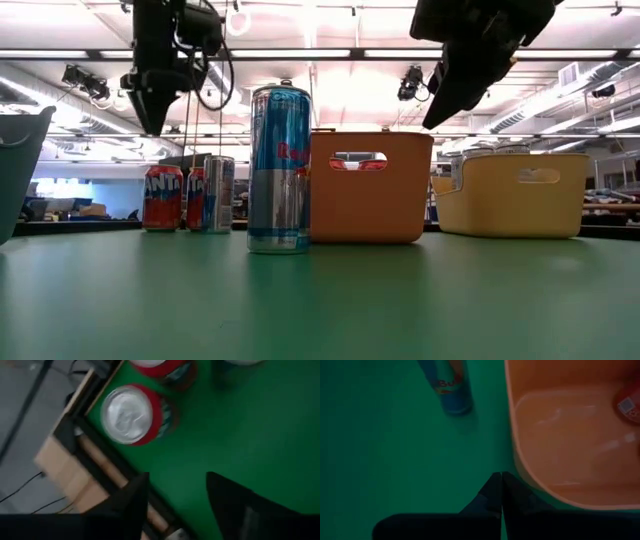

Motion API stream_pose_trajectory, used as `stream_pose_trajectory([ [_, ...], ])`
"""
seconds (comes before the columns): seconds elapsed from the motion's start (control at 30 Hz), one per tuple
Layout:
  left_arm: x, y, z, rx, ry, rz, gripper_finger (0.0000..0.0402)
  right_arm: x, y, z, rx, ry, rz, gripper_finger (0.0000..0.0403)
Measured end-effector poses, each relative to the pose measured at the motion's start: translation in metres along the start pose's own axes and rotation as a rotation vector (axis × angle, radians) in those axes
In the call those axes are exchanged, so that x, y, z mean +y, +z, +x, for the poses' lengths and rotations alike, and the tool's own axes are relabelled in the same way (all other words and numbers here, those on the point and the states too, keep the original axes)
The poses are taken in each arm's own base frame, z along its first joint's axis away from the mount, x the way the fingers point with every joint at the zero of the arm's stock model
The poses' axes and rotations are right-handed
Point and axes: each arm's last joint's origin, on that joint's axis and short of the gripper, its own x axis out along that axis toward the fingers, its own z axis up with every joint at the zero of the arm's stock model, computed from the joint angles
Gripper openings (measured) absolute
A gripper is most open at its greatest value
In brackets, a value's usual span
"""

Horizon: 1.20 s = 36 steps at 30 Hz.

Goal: Sort soda cans
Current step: Put the orange soda can into the orange bin

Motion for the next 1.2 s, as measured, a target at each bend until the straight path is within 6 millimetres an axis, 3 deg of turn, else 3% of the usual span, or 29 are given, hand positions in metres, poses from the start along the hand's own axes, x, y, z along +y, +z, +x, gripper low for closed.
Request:
stream_pose_trajectory([
  [0.17, 0.002, 0.009, 0.009, -0.004, 0.108, 0.021, 0.0273, 0.003, -0.001, 0.0, 0.001, 0.006, -0.009, 0.0],
  [0.3, 0.009, 0.017, 0.016, -0.015, 0.072, 0.033, 0.0296, 0.003, -0.001, 0.0, 0.001, 0.006, -0.009, 0.0],
  [0.77, 0.05, 0.031, 0.046, 0.015, -0.028, -0.039, 0.0299, 0.003, -0.001, 0.0, 0.001, 0.007, -0.039, 0.0],
  [1.2, 0.066, 0.043, 0.076, 0.06, -0.117, -0.1, 0.0299, 0.003, -0.001, 0.0, 0.006, 0.024, -0.047, 0.0],
])
